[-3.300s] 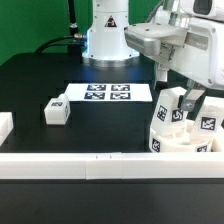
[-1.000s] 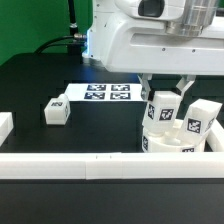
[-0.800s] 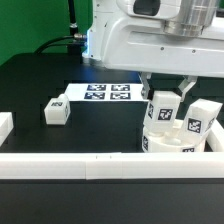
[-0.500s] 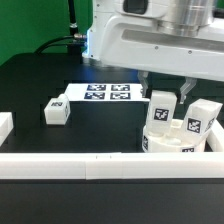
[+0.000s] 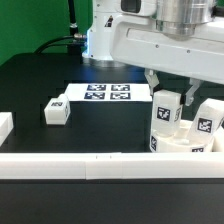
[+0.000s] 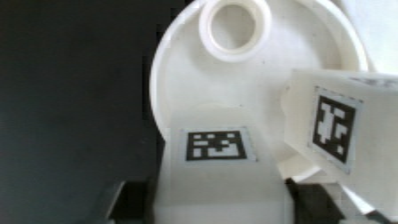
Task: Assemble stool
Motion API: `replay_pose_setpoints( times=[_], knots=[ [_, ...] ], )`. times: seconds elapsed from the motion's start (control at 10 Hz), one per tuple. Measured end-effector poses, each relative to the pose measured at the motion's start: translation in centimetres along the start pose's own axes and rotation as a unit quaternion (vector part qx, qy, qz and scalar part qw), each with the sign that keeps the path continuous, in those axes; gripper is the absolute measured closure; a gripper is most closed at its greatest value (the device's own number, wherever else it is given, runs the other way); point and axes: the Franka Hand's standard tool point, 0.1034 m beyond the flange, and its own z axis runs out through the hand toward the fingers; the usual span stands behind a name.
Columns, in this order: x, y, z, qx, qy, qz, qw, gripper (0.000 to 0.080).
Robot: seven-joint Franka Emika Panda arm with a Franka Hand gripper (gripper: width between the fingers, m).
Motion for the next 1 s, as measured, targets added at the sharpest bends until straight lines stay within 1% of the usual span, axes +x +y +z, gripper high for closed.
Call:
replay_pose_setpoints(
  times=[0.1, 0.2, 0.3, 0.4, 0.5, 0.6, 0.8, 0.9, 1.0],
  knots=[
    [-0.06, -0.05, 0.03, 0.001, -0.001, 0.036, 0.999, 0.0462],
    [-0.01, -0.02, 0.08, 0.004, -0.003, 0.085, 0.996, 0.0462],
    [0.3, 0.06, 0.14, 0.019, -0.007, 0.161, 0.987, 0.0462],
    [0.37, 0.06, 0.14, 0.027, -0.01, 0.2, 0.979, 0.0462],
    [0.59, 0.07, 0.16, 0.043, -0.012, 0.259, 0.965, 0.0462],
    [0.71, 0.08, 0.16, 0.055, -0.012, 0.295, 0.954, 0.0462],
    [0.78, 0.07, 0.19, 0.08, -0.015, 0.394, 0.915, 0.0462],
    [0.78, 0.03, 0.19, 0.087, -0.015, 0.416, 0.905, 0.0462],
    [0.78, -0.06, 0.15, 0.088, -0.019, 0.444, 0.891, 0.0462]
  ],
)
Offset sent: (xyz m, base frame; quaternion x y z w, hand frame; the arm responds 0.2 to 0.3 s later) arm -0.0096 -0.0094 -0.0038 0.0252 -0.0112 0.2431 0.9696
